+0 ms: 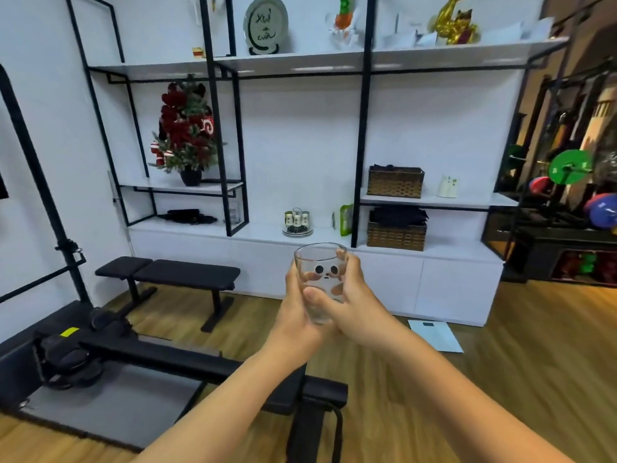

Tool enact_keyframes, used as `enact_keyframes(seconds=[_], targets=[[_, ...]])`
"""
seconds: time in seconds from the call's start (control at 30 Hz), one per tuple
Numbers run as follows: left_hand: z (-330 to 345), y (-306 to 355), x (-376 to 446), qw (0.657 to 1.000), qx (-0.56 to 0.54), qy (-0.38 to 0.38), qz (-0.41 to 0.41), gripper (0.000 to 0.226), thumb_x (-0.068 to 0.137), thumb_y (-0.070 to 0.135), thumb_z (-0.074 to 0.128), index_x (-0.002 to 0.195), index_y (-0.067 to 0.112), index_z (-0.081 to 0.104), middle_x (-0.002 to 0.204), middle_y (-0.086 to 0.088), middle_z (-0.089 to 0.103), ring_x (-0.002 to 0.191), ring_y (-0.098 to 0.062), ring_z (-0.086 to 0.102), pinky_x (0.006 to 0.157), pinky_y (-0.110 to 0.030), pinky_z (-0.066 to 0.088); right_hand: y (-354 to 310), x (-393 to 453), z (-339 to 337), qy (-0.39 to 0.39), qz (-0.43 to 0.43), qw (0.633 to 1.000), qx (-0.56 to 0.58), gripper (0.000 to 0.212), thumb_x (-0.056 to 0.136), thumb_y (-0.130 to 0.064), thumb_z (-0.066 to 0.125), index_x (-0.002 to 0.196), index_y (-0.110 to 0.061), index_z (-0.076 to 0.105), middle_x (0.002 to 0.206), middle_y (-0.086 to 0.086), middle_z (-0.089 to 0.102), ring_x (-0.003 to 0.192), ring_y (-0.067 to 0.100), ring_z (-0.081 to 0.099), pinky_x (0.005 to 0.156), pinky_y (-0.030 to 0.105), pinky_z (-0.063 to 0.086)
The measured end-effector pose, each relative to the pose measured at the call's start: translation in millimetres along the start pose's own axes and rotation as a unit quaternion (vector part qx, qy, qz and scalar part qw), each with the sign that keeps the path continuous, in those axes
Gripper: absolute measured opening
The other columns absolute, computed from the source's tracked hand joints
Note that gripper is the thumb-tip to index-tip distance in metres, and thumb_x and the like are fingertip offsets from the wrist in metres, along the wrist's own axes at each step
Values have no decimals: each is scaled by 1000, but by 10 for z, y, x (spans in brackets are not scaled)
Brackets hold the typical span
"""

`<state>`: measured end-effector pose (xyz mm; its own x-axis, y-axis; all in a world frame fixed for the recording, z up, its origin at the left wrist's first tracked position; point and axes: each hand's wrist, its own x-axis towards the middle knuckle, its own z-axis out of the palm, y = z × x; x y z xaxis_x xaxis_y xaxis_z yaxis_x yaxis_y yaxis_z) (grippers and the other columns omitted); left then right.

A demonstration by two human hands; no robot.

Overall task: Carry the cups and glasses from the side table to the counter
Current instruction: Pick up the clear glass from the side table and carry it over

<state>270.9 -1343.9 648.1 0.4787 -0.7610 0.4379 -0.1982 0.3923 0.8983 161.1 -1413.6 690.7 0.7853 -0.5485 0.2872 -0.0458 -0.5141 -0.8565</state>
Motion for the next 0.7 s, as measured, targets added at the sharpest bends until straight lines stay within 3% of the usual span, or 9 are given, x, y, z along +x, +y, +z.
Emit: enact_keyframes(seconds=[0.03, 0.1, 0.2, 0.27, 0.33, 0.4, 0.5, 0.57, 0.7], targets=[[76, -85, 144, 997, 53, 50, -3, 22, 107, 27, 51, 125, 15, 53, 85, 16, 77, 81, -3, 75, 62, -21, 59, 139, 138, -127, -8, -2, 1000, -3, 97, 79, -61, 70, 148, -47, 4, 156, -8, 33, 136, 8, 45, 111, 35, 42], [170, -173, 391, 999, 25, 33, -12, 48, 93, 56, 57, 112, 11, 58, 72, -4, 76, 70, -21, 77, 54, -33, 59, 304, 360, -299, -21, -2, 1000, -8, 103, 76, -62, 71, 149, -49, 1, 160, -8, 28, 140, 10, 41, 115, 41, 39], [322, -560, 1054, 998, 10, 48, -25, 68, 64, 71, 78, 106, 18, 74, 80, -4, 77, 84, -25, 78, 65, -39, 61, 669, 883, -578, -14, -4, 1000, -19, 104, 75, -63, 71, 150, -49, 0, 160, -8, 29, 141, 11, 41, 115, 42, 39], [360, -838, 1501, 998, 44, 34, 1, 82, 53, 80, 83, 124, 41, 66, 99, 7, 77, 101, -21, 75, 81, -41, 61, 867, 1244, -741, -1, -1, 1000, -23, 107, 75, -60, 70, 153, -44, -1, 161, -7, 28, 143, 12, 39, 116, 43, 38], [413, -1083, 1976, 999, 34, -2, 15, 85, 62, 68, 87, 133, 65, 41, 117, 26, 65, 108, -7, 70, 88, -32, 59, 1048, 1632, -925, 9, 5, 1000, -24, 107, 77, -56, 70, 155, -38, -1, 162, -5, 26, 145, 13, 35, 117, 43, 35], [434, -1338, 2402, 998, 44, -40, 7, 67, 85, 42, 80, 122, 77, 37, 122, 27, 58, 102, 3, 69, 78, -17, 57, 1182, 1978, -1113, 8, 8, 999, -31, 105, 81, -48, 71, 156, -32, -1, 163, -5, 24, 146, 14, 33, 118, 43, 34], [447, -1501, 2994, 985, 160, -38, 58, 85, 68, 50, 88, 134, 51, 35, 111, 18, 64, 94, 5, 68, 74, -16, 56, 1393, 2497, -1393, 16, 4, 999, -31, 103, 83, -38, 71, 157, -27, 1, 163, -2, 23, 147, 15, 32, 118, 43, 34], [527, -1547, 3277, 985, 167, -27, 28, 63, 78, 59, 74, 126, 27, 48, 83, 8, 74, 74, -7, 74, 57, -26, 58, 1530, 2774, -1532, 20, 14, 999, -32, 102, 83, -37, 70, 157, -30, 0, 163, -3, 22, 146, 16, 33, 115, 42, 38], [647, -1870, 3818, 994, -51, -46, -90, 60, 86, 68, 60, 109, 13, 57, 60, -2, 65, 56, -21, 70, 46, -32, 54, 1887, 3296, -1772, 13, 41, 998, -47, 104, 78, -43, 67, 153, -45, -5, 161, -13, 20, 131, 10, 44, 81, 20, 49]])
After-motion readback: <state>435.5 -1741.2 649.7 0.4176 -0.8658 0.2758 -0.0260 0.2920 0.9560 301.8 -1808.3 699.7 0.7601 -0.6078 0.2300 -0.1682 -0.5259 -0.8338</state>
